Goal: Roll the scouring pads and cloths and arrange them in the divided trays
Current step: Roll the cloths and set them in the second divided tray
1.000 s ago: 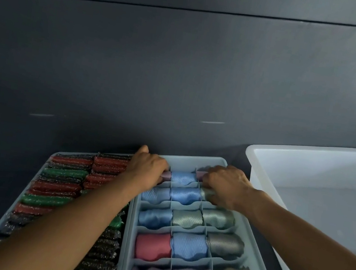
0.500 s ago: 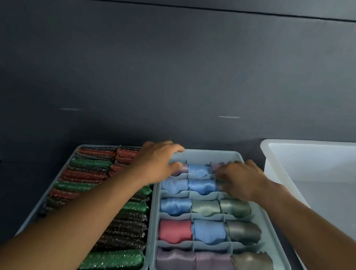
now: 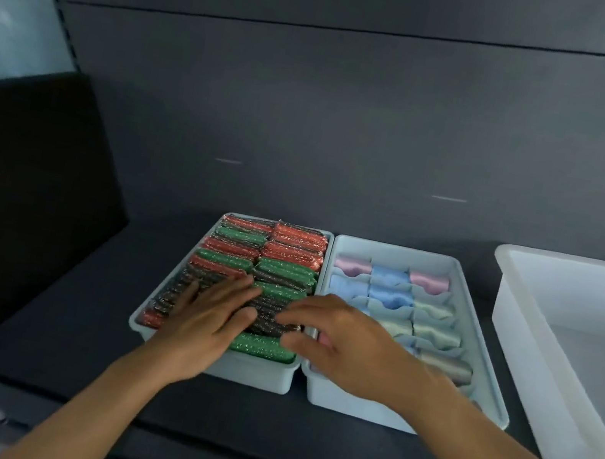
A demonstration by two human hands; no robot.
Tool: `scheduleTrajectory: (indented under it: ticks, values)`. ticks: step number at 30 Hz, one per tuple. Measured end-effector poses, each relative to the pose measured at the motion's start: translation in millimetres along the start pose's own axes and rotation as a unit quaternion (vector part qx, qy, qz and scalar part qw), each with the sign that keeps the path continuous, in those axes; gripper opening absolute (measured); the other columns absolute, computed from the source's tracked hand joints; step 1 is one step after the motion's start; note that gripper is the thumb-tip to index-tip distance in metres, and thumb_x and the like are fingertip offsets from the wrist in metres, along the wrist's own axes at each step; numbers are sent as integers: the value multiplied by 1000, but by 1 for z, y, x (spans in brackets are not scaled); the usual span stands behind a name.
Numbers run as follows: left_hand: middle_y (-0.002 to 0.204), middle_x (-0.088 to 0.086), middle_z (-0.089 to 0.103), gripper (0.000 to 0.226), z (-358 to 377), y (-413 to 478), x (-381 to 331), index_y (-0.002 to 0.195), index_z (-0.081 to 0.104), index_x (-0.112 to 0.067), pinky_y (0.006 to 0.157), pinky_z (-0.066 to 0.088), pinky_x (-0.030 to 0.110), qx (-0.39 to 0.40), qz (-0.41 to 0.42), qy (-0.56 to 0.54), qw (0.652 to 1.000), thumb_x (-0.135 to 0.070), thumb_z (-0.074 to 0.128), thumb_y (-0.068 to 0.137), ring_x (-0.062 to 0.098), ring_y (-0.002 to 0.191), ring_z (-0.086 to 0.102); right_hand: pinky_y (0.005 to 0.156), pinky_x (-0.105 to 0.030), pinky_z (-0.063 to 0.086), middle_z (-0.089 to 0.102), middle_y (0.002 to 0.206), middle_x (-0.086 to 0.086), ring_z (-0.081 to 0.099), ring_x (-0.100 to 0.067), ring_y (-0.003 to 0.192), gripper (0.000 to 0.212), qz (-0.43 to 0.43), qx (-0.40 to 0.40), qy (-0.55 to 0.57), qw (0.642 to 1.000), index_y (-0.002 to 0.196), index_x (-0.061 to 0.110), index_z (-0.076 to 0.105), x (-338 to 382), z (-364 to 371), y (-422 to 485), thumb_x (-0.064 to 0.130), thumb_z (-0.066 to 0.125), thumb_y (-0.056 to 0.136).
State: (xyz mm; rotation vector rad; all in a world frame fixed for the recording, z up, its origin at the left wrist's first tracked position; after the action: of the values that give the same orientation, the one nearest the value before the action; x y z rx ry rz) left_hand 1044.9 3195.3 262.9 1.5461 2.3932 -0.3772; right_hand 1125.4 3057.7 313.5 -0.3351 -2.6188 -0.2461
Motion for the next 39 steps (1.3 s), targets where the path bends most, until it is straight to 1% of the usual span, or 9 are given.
scheduleTrajectory:
  ticks: [5,10,14,22,25,28,30,33,39]
  values:
    - [160,-21,8,58,-7,-5,1,153,17,-41,119,4,39,26,2,9,1000,-59,17,97,6,149,7,75,-34,50,66,90,4,58,-11,77,32,49,21,-43,998,92,18,63,-4,3,11,43,44,98]
    - [157,-11,29,51,-55,38,33,149,35,-31,120,20,35,-44,26,-50,997,-47,37,100,8,145,24,90,-36,49,66,111,7,61,-15,103,19,45,-89,-27,995,108,24,67,-26,-29,60,27,54,96]
    - [164,-5,9,60,-58,103,47,156,17,-23,121,4,35,-20,53,69,996,-45,33,103,13,151,6,117,-37,21,26,157,-4,24,-23,144,58,119,-40,-81,989,148,18,31,-53,-17,124,45,44,98]
    - [163,-1,-9,66,-41,152,73,156,0,-18,117,-4,26,80,101,107,986,-54,15,102,12,150,-6,121,-40,-4,-13,161,3,-13,-14,148,79,222,113,-194,949,154,24,-4,-97,35,167,70,6,90]
    - [163,-1,-6,68,-43,145,81,156,4,-16,116,-6,27,78,96,127,984,-55,14,101,15,151,-5,120,-37,-3,-4,162,5,-5,-13,149,73,217,69,-165,960,154,28,6,-86,28,168,67,11,92]
    - [141,2,54,40,-69,153,86,125,62,-14,116,32,38,-41,103,58,992,-35,34,105,18,128,53,117,-40,21,28,156,6,28,-18,143,52,213,-32,-139,967,142,33,42,-76,16,165,54,22,99]
    - [104,1,71,26,-86,163,92,98,73,-13,88,55,39,-121,101,45,986,-22,49,101,17,92,67,102,-44,43,56,124,7,54,-19,117,42,217,-63,-111,968,118,30,59,-77,12,162,50,27,100]
    - [98,-4,67,19,-92,176,98,90,76,-19,80,54,34,-136,97,82,982,-12,60,94,15,93,63,91,-43,50,54,89,12,59,-14,90,39,211,-50,-105,971,100,22,58,-75,15,166,49,29,100]
    - [101,-2,61,16,-90,187,98,88,71,-18,80,48,30,-130,88,124,980,-10,58,94,19,102,55,117,-34,10,17,160,2,14,-18,147,55,220,-7,-50,974,150,22,29,-80,23,163,47,29,101]
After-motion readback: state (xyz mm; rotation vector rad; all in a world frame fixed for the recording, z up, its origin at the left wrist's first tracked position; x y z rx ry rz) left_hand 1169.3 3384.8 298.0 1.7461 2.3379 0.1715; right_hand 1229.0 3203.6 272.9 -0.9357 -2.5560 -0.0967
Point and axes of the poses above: each hand's wrist, its own y-axis towards the middle knuckle, its own z-axis out of the palm, x = y × z, the point moved 8 cm from there along y, towards the middle knuckle
